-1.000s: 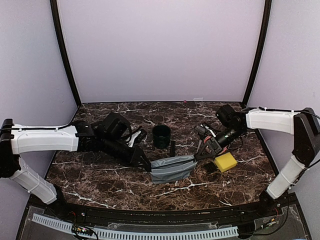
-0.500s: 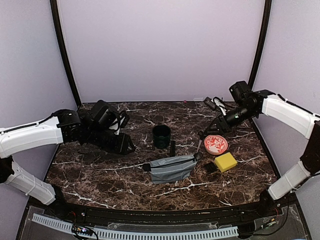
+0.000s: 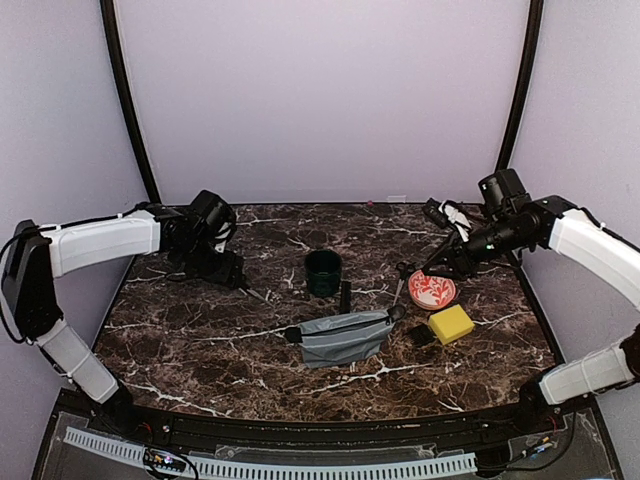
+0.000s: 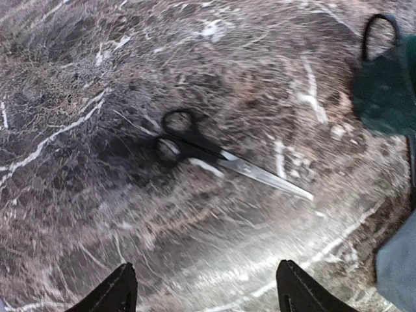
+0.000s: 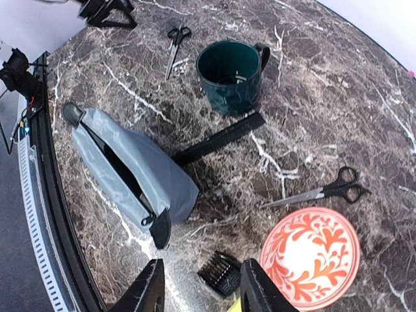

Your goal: Sort the hair-cutting tools

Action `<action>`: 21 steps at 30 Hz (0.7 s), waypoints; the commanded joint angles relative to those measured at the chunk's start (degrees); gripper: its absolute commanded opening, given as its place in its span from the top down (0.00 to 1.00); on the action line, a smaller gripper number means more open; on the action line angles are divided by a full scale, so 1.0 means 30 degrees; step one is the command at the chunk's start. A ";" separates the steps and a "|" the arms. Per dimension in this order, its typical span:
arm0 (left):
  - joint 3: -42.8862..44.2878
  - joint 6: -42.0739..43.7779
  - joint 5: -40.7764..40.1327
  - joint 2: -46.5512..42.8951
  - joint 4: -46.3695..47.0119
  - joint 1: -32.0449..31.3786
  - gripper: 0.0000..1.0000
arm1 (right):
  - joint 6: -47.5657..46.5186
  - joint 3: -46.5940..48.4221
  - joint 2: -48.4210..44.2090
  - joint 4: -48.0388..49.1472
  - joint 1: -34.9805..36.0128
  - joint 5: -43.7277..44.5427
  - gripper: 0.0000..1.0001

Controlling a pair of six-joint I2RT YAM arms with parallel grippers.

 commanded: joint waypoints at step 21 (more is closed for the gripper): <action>0.8802 0.3771 0.5003 1.0579 0.0040 0.5183 0.40 | -0.1722 0.0476 0.2134 0.0086 0.0068 -0.1262 0.68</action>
